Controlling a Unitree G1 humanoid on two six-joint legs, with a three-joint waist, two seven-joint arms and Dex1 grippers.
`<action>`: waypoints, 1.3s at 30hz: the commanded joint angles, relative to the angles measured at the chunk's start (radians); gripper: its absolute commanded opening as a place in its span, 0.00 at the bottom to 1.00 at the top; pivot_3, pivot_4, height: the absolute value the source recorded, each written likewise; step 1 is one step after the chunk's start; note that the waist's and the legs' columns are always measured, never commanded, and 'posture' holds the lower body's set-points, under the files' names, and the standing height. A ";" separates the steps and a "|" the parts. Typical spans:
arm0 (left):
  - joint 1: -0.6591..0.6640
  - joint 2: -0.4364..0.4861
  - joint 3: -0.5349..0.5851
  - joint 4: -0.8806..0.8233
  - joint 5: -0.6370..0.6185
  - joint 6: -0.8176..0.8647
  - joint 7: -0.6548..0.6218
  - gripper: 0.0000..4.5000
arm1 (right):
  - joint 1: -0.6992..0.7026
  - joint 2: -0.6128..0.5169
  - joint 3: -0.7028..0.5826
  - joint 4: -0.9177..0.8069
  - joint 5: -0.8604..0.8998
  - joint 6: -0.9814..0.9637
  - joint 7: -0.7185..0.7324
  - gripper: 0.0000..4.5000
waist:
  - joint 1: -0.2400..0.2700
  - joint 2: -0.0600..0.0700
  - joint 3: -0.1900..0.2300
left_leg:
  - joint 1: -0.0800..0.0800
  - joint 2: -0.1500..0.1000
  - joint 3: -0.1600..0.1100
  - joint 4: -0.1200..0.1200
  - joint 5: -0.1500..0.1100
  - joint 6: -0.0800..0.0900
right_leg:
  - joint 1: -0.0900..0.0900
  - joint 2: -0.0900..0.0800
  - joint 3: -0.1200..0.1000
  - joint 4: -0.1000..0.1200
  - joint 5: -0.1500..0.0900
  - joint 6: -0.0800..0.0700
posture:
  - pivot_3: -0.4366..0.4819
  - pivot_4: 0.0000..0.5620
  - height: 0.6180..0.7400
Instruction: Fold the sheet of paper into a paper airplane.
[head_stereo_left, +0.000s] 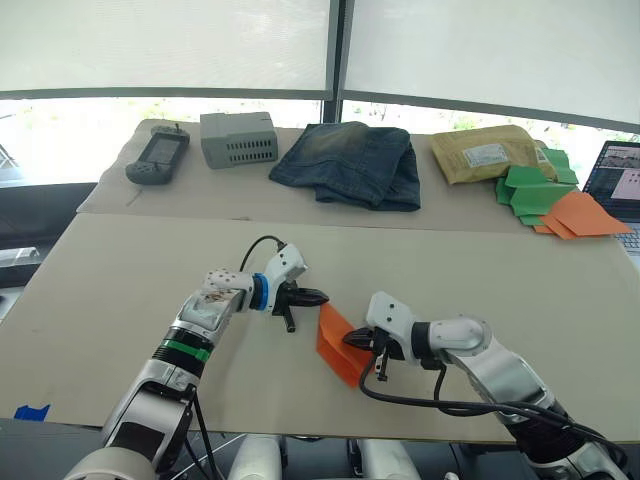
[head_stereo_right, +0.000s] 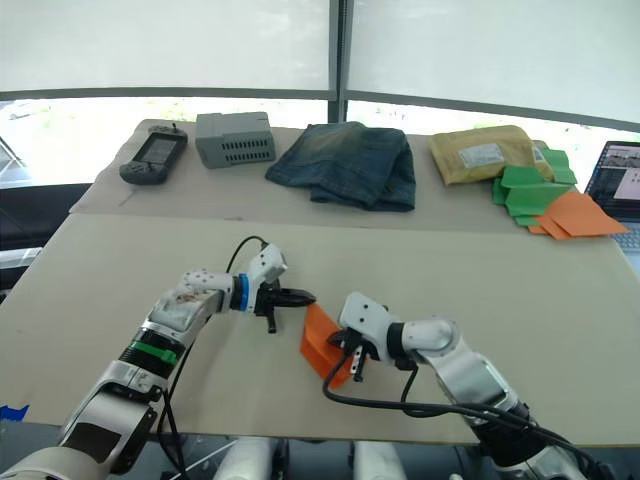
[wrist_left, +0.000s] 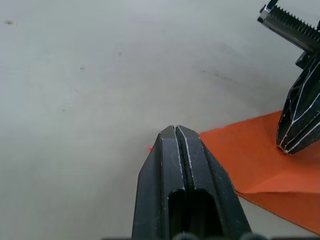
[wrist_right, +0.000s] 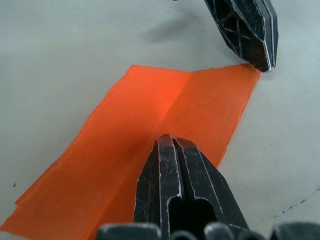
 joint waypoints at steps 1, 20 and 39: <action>0.020 0.009 -0.021 -0.080 0.015 -0.033 -0.034 0.01 | 0.014 -0.004 0.027 0.034 -0.015 0.030 -0.006 0.00 | -0.001 0.000 0.000 | 0.000 0.000 0.000 0.000 0.000 0.000 | 0.000 0.000 0.000 0.000 0.000 0.000 | 0.48 0.27 0.85; 0.226 0.119 -0.035 -0.374 -0.038 0.127 -0.088 0.01 | 0.003 -0.003 0.034 0.053 -0.019 0.028 -0.005 0.00 | -0.015 0.000 0.000 | 0.000 0.001 -0.005 -0.001 0.000 0.000 | -0.001 -0.002 0.001 -0.001 -0.001 0.001 | 0.48 0.27 0.85; 0.031 0.014 0.057 0.024 0.017 -0.096 0.020 0.01 | -0.013 -0.004 0.035 0.057 -0.022 0.025 -0.006 0.00 | -0.012 0.000 0.000 | 0.001 0.000 -0.006 -0.001 0.000 0.000 | 0.001 -0.002 0.000 0.000 0.000 0.001 | 0.48 0.27 0.85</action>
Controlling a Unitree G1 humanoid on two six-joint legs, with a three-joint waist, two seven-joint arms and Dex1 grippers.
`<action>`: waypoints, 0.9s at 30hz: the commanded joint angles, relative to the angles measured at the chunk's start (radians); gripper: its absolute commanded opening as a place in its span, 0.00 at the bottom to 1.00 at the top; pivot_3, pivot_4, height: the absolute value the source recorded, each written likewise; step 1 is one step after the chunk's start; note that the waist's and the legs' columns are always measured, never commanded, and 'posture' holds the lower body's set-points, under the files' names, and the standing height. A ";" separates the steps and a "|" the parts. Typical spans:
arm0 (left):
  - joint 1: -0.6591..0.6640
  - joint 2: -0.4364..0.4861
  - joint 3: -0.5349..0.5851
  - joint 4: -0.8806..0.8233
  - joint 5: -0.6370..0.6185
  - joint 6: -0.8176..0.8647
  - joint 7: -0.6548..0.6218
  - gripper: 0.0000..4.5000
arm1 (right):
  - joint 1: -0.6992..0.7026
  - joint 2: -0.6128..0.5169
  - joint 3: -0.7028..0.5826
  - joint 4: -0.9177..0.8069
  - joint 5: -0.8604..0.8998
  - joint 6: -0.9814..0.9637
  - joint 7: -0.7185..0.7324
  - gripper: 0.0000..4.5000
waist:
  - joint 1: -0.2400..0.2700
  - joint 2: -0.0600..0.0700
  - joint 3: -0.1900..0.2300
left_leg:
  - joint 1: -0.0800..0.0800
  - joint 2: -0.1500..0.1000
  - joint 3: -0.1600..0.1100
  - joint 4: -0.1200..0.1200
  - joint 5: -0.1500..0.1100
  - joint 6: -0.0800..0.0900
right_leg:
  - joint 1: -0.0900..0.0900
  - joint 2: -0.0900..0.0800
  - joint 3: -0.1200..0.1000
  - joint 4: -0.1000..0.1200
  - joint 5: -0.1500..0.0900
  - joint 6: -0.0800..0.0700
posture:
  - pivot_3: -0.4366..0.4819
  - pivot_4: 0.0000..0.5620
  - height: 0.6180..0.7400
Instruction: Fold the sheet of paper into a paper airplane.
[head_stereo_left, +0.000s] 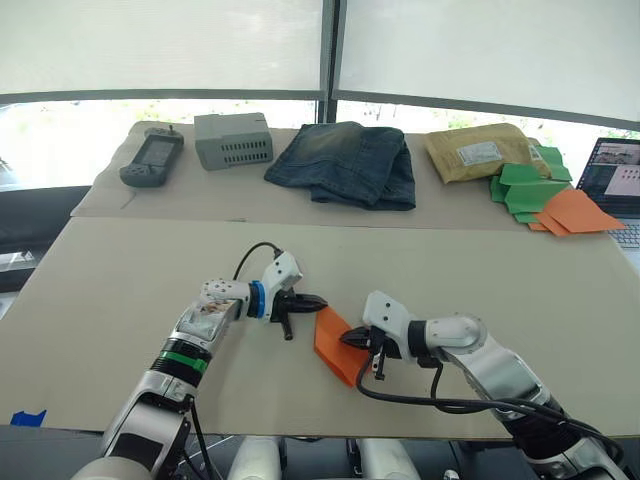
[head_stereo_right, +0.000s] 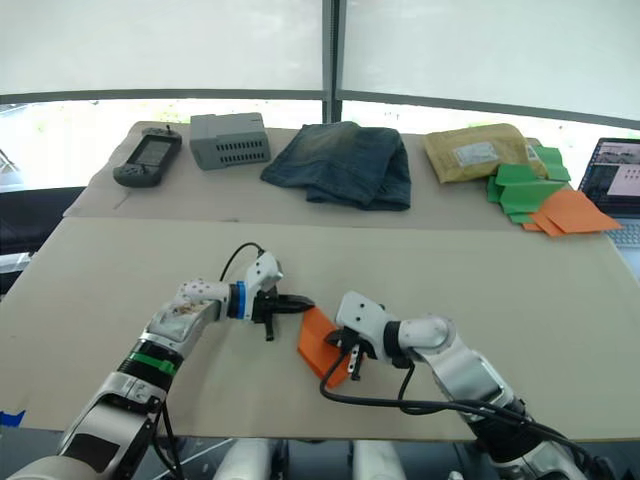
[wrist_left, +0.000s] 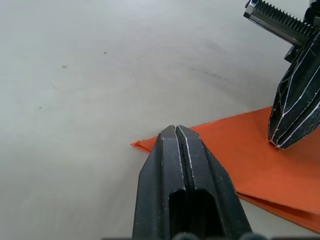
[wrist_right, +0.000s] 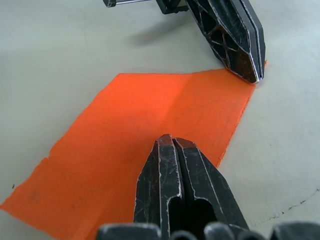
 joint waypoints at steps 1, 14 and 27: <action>-0.011 0.035 0.036 -0.018 0.000 -0.013 -0.016 0.01 | 0.010 -0.010 0.016 0.029 -0.023 0.013 -0.008 0.00 | 0.000 0.000 0.000 | 0.000 0.000 0.000 0.000 0.000 0.000 | 0.000 0.000 0.000 0.000 0.000 0.000 | 0.48 0.27 0.85; 0.073 0.240 0.161 -0.364 -0.200 0.172 -0.169 0.06 | -0.069 -0.065 -0.211 -0.242 0.203 0.203 0.024 0.00 | 0.018 0.002 0.002 | -0.024 0.000 -0.001 0.002 0.000 0.000 | -0.018 -0.001 -0.001 -0.002 0.007 0.004 | 0.48 0.27 0.85; 0.123 0.275 0.132 -0.469 -0.204 0.201 -0.163 0.71 | 0.129 -0.054 -0.341 -0.508 0.449 0.553 -0.139 0.51 | 0.020 0.001 0.003 | -0.024 0.000 -0.001 0.005 -0.002 0.001 | -0.018 0.000 -0.002 -0.002 0.004 0.008 | 0.48 0.27 0.85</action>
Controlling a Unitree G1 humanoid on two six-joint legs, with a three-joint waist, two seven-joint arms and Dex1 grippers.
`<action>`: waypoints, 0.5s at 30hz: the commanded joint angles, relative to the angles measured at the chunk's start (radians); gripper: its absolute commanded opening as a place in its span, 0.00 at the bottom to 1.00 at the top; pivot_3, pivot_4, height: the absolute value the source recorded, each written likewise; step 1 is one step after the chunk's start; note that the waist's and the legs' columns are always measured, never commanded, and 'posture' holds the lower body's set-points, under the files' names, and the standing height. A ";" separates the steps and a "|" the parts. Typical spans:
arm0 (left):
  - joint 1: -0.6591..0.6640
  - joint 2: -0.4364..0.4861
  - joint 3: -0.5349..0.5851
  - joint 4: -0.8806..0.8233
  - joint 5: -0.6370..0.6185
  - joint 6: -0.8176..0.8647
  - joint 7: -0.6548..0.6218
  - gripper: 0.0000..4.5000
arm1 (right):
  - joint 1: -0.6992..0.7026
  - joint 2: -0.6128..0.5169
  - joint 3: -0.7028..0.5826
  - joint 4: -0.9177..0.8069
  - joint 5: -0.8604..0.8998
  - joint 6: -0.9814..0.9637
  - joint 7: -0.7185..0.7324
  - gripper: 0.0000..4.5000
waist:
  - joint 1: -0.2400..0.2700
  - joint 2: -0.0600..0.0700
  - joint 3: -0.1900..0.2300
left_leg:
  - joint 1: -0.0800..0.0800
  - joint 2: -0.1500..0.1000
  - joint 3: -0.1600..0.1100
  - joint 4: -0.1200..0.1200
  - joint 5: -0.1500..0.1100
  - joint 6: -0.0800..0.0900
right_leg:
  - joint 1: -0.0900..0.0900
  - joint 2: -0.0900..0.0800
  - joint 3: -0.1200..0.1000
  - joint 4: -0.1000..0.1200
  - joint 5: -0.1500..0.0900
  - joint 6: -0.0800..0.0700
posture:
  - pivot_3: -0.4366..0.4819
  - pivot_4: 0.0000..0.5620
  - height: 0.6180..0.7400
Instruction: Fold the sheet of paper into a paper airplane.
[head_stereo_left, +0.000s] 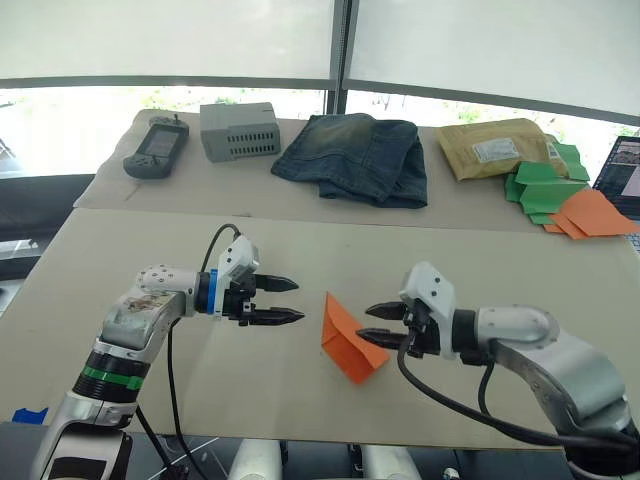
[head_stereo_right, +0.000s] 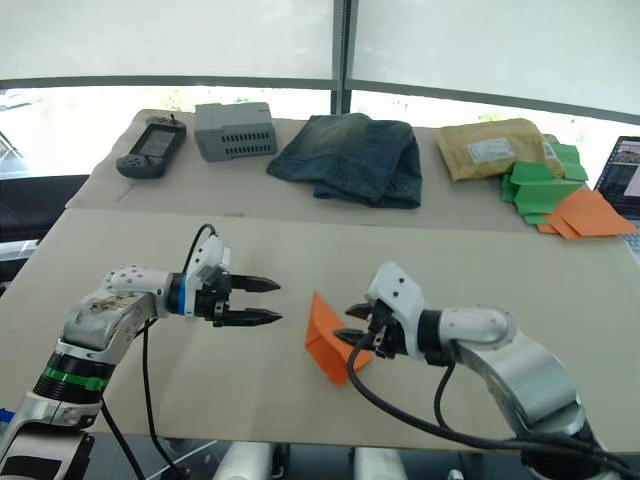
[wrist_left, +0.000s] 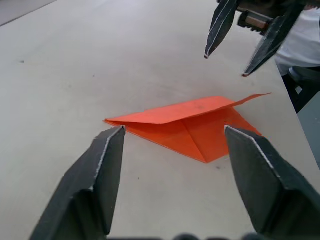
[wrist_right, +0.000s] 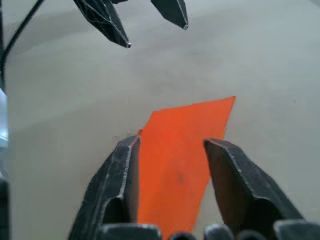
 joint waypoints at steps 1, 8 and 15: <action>-0.004 0.013 -0.008 -0.027 0.006 -0.021 -0.008 0.71 | 0.040 0.021 -0.009 -0.074 0.052 0.069 -0.070 0.51 | 0.000 0.000 0.000 | 0.000 0.000 0.000 0.001 0.000 0.000 | 0.000 0.000 0.000 0.001 0.000 0.000 | 0.48 0.27 0.85; -0.025 0.021 -0.042 0.018 0.035 -0.052 -0.033 0.71 | 0.064 0.008 0.060 -0.082 -0.024 0.071 -0.212 0.51 | -0.008 0.000 0.000 | 0.000 0.000 0.001 0.005 0.000 0.000 | 0.001 -0.001 0.002 0.001 0.000 0.000 | 0.48 0.27 0.85; -0.065 -0.011 -0.025 0.078 0.056 -0.071 0.019 0.71 | 0.069 -0.116 0.159 -0.051 -0.177 -0.174 -0.189 0.09 | -0.005 0.000 0.000 | 0.000 -0.001 0.001 0.004 0.000 0.000 | 0.000 -0.001 0.001 0.000 0.001 0.003 | 0.48 0.27 0.85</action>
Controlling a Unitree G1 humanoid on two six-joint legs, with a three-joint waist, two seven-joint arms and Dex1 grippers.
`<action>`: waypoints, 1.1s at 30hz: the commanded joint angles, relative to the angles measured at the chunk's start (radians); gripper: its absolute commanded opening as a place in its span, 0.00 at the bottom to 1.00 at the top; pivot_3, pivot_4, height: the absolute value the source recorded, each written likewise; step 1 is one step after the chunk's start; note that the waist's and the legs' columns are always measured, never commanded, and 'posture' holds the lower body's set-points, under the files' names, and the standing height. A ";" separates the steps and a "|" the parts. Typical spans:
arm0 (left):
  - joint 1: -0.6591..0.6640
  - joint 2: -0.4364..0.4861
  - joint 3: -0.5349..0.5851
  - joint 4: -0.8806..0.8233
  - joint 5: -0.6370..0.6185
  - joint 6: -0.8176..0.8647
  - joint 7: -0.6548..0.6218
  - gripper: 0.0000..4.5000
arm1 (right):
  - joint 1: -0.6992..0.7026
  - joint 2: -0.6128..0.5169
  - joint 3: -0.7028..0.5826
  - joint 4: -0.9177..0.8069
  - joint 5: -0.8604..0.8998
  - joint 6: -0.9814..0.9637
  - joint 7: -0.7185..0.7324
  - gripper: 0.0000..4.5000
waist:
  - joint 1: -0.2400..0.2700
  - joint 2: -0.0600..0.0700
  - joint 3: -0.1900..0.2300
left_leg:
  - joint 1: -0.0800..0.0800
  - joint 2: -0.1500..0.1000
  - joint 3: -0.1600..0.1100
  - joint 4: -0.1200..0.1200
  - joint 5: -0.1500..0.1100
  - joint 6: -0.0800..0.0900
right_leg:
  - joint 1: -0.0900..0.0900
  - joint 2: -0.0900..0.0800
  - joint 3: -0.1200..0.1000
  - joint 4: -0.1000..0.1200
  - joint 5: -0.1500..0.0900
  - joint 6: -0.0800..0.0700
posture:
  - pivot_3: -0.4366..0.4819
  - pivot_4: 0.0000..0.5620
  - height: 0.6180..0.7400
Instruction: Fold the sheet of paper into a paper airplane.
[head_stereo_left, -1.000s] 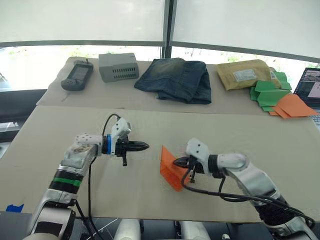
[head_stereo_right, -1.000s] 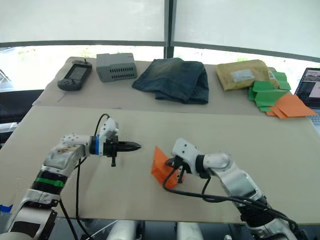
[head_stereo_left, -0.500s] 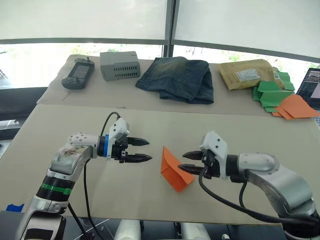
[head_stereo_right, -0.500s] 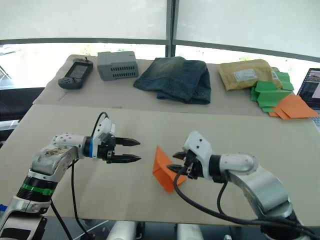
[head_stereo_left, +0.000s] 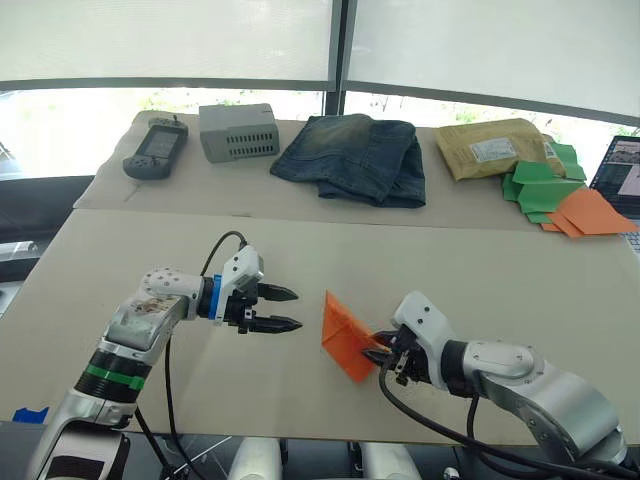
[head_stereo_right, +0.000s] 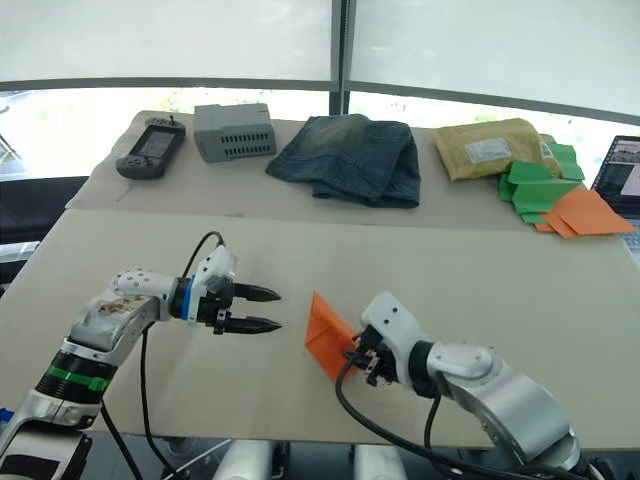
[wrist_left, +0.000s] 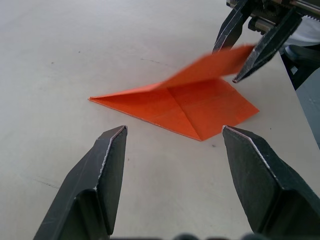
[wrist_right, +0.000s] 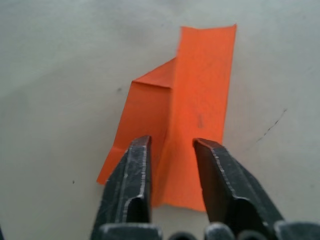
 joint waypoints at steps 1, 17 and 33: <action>-0.049 -0.017 0.037 0.021 0.005 -0.025 0.041 0.71 | -0.014 -0.077 0.048 0.017 -0.106 -0.215 0.054 0.01 | 0.002 0.000 0.000 | 0.000 0.000 0.001 0.000 0.000 0.000 | 0.000 0.000 0.000 0.000 0.000 0.000 | 0.48 0.27 0.85; 0.044 -0.034 0.102 -0.101 -0.050 0.043 0.146 0.71 | -0.431 -0.150 0.261 0.743 -0.543 -1.407 0.422 0.01 | -0.006 0.000 0.000 | 0.001 0.000 0.009 0.001 0.000 0.000 | 0.000 0.000 0.001 0.000 0.001 0.001 | 0.48 0.27 0.85; -0.031 -0.075 0.045 -0.027 -0.009 -0.021 0.125 0.71 | -0.381 -0.097 0.196 0.892 -0.539 -1.540 0.423 0.19 | -0.004 0.000 0.000 | 0.002 0.000 0.009 0.002 0.001 -0.001 | 0.001 0.000 0.002 0.004 0.005 -0.006 | 0.48 0.27 0.85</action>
